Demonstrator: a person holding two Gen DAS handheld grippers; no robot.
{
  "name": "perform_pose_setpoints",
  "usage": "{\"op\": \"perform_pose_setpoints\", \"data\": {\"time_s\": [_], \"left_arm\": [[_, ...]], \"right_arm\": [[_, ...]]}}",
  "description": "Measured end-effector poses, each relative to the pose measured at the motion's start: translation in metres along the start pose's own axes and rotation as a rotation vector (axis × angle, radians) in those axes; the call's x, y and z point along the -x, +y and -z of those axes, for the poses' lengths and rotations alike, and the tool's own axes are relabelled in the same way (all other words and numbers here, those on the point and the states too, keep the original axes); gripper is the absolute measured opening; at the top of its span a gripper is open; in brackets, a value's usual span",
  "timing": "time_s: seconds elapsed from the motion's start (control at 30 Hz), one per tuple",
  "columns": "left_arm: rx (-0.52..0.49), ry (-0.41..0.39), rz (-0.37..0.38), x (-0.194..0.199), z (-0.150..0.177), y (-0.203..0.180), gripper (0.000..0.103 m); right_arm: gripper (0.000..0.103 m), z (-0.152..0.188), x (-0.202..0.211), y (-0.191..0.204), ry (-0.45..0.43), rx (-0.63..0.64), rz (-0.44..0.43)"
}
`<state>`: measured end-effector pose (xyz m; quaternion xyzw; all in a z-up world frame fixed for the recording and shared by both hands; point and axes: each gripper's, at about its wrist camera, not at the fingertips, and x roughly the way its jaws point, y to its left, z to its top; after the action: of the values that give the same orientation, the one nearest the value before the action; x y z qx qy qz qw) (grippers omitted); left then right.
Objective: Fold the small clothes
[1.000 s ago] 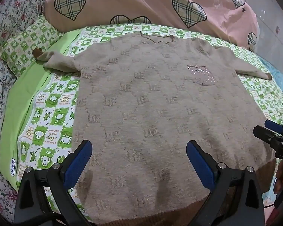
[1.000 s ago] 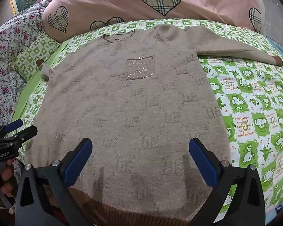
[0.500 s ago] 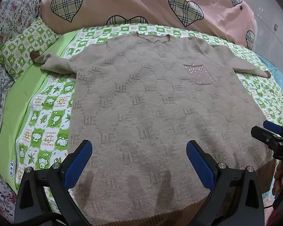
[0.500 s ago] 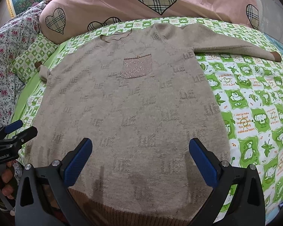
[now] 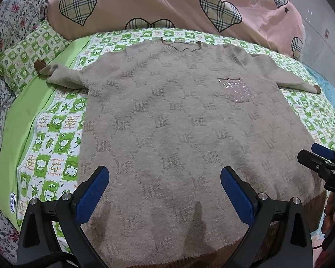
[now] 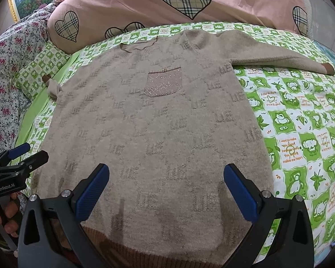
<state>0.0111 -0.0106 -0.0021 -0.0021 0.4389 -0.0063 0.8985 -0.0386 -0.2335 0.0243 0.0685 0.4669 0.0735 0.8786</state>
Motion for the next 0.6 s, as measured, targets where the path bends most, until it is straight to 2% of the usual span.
{"op": "perform_pose_setpoints", "data": {"time_s": [0.6], "left_arm": [[0.010,0.004,0.015,-0.008,-0.011,-0.001,0.100]], "right_arm": [[0.102,-0.010,-0.003,-0.010,-0.001,-0.025,-0.019]]}}
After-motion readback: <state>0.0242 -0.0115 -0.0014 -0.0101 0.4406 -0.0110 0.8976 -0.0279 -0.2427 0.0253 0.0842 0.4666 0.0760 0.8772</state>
